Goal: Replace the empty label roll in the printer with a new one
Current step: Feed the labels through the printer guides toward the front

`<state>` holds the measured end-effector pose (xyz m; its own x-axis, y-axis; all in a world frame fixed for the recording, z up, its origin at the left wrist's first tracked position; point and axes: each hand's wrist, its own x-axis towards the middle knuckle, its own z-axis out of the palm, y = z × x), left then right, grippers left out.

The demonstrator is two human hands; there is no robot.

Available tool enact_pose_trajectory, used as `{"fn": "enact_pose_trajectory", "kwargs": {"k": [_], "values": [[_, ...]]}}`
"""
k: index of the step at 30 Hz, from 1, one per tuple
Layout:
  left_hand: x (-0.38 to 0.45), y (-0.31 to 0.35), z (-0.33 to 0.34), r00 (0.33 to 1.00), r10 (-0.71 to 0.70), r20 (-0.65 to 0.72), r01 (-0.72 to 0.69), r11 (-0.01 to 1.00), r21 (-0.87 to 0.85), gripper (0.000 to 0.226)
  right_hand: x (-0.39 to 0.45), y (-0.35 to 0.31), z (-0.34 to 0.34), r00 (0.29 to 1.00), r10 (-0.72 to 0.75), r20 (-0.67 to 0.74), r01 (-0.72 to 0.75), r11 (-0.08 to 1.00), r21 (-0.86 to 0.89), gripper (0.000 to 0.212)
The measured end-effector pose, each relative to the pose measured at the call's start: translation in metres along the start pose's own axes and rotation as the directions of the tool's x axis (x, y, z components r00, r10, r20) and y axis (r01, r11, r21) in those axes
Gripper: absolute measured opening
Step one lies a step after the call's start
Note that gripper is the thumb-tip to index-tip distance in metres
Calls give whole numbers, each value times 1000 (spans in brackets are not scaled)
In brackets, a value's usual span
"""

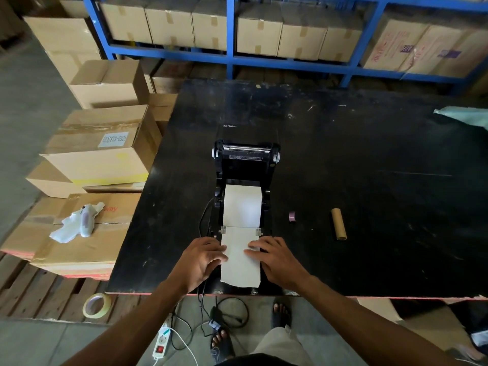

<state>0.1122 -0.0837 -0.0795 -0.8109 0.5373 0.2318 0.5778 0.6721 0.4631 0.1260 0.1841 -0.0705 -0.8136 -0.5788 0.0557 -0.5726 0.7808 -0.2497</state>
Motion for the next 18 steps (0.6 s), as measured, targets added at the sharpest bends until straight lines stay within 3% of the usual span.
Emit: {"fn": "enact_pose_trajectory", "kwargs": {"k": [18], "values": [[-5, 12, -5, 1000, 12, 9, -12, 999, -50, 13, -5, -5, 2, 996, 30, -87, -20, 994, 111, 43]]}}
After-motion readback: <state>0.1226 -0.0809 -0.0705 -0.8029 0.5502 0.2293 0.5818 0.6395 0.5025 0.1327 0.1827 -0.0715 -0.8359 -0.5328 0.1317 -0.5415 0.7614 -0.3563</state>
